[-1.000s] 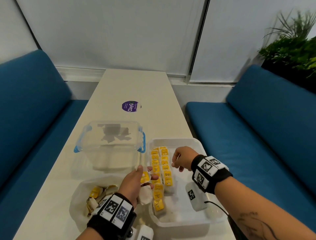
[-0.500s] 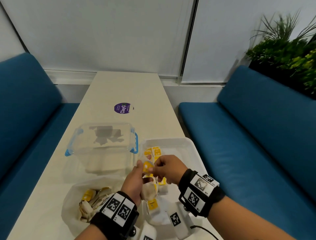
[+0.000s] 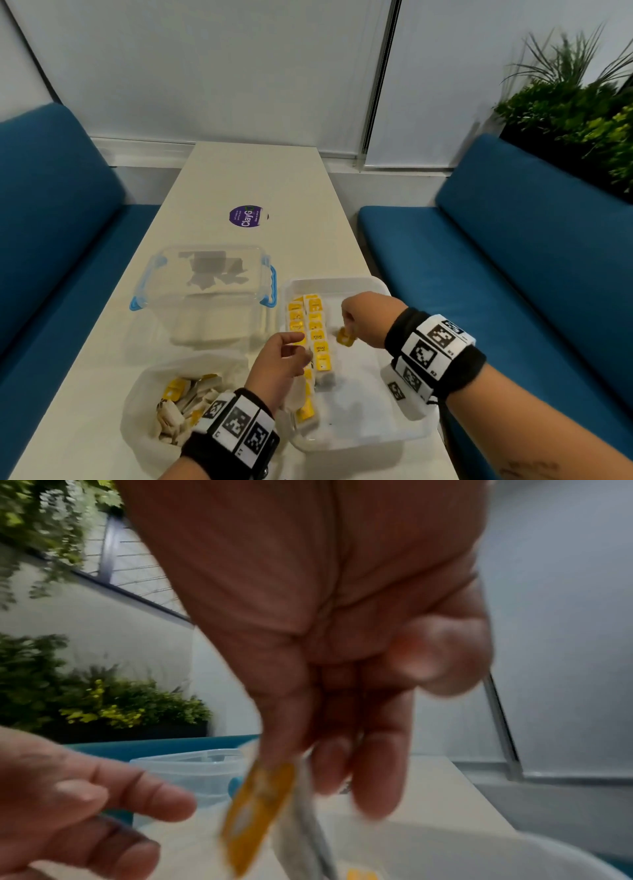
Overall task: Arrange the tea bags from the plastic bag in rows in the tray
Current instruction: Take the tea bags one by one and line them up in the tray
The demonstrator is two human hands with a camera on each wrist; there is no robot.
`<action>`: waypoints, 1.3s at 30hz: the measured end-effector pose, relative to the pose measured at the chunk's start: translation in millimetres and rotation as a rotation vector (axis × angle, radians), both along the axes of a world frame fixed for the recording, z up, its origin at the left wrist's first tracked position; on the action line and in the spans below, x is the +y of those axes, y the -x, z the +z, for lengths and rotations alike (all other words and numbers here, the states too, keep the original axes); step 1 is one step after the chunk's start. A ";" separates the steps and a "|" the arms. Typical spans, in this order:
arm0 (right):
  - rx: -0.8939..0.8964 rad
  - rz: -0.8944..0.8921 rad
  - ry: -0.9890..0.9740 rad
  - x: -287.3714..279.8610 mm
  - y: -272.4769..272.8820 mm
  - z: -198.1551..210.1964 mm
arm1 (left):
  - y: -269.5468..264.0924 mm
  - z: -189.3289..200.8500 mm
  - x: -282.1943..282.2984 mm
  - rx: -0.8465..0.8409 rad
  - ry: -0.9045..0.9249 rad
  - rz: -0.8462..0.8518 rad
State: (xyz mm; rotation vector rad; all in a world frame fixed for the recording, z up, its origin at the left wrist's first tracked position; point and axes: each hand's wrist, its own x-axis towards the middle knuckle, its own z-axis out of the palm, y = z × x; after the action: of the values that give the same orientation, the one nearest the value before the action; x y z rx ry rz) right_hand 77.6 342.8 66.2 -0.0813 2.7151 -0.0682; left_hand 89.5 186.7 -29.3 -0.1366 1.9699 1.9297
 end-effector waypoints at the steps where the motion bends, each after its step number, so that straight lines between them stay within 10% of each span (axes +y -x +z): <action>1: -0.020 0.029 -0.003 -0.9 -0.4 2.8 | -1.1 1.1 1.1 0.066 0.052 -0.042; 8: -0.025 0.187 0.124 -17.0 -0.4 7.0 | -4.7 8.5 11.7 0.284 0.119 -0.131; 18: 0.016 -0.386 0.869 2.5 -2.7 -34.9 | 2.8 0.6 6.1 0.182 0.005 0.008; 25: 0.119 -0.366 0.690 10.1 7.1 -42.7 | 15.0 -9.4 -1.6 0.041 0.005 0.091; 39: -0.336 -0.367 0.316 5.1 11.3 -91.7 | 14.5 -7.3 -14.9 -0.028 -0.037 0.123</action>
State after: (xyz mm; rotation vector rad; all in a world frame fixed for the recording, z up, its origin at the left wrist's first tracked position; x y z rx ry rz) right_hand 66.3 347.9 -25.5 0.3100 2.3302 -0.5643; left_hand 75.0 171.9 -36.6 -0.2794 1.9481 2.0281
